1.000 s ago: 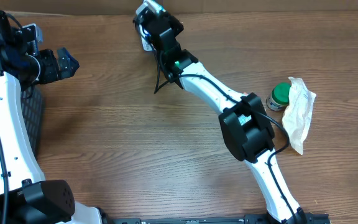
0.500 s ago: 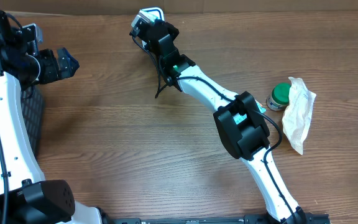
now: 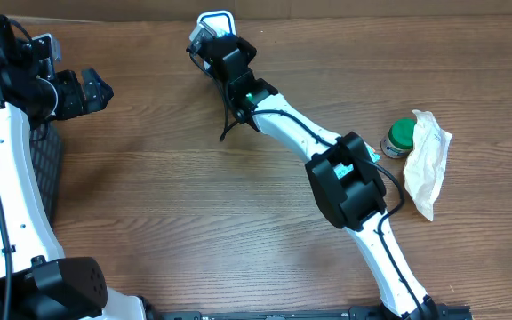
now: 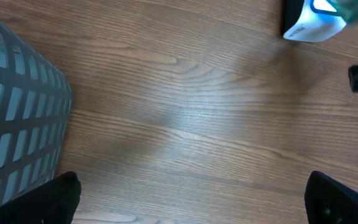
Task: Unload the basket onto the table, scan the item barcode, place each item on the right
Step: 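Carry the pack right and release it beside the other packs near the jar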
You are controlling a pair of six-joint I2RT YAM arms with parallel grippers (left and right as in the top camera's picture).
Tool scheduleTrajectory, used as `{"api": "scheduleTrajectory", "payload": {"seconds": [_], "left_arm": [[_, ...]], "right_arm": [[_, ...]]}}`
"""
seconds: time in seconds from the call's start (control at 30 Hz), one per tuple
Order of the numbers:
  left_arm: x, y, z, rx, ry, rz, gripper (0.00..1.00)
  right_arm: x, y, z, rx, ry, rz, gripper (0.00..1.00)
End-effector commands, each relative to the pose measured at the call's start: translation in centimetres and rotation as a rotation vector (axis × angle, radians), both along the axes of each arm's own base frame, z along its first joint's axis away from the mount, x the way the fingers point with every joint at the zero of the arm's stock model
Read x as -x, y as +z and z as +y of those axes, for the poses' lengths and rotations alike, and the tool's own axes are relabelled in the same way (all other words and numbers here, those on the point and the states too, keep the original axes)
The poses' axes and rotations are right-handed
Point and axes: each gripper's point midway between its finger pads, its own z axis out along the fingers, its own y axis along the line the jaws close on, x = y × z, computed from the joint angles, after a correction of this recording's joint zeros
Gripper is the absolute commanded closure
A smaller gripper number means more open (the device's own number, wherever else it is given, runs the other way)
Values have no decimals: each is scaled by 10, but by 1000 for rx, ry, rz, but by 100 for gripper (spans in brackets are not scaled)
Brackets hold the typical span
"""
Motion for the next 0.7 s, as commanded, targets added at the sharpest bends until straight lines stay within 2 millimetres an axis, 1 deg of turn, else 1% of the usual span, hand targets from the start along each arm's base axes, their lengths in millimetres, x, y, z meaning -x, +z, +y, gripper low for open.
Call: {"api": "scheduleTrajectory", "payload": {"seconds": [0.0, 0.07, 0.13, 0.2, 0.27, 0.3, 0.33, 0.4, 0.53, 0.6, 0.67], "left_arm": [[-2, 0, -4, 0, -23, -3, 0], [-2, 0, -4, 0, -23, -3, 0], [-2, 0, -4, 0, -23, -3, 1], [-2, 0, -4, 0, -23, -3, 0], [-2, 0, -4, 0, -23, -3, 1], [-2, 0, -4, 0, -23, -3, 0], [-2, 0, -4, 0, -23, -3, 1], [-2, 0, -4, -1, -23, -3, 1], [-2, 0, -4, 0, -23, -3, 1], [-2, 0, -4, 0, -23, -3, 1], [-2, 0, -4, -1, -23, -3, 0]], "right_arm": [[26, 124, -7, -246, -58, -62, 96], [43, 146, -18, -348, -104, -6, 96], [67, 162, -28, -436, -126, 95, 96], [92, 171, -40, -496, -132, 210, 96], [118, 173, -58, -526, -163, 328, 96], [127, 171, -68, -529, -187, 372, 96], [139, 167, -84, -525, -238, 430, 96], [155, 154, -110, -497, -328, 512, 96], [186, 114, -165, -376, -513, 697, 96], [198, 95, -192, -317, -601, 778, 96], [204, 80, -213, -286, -662, 828, 96]]}}
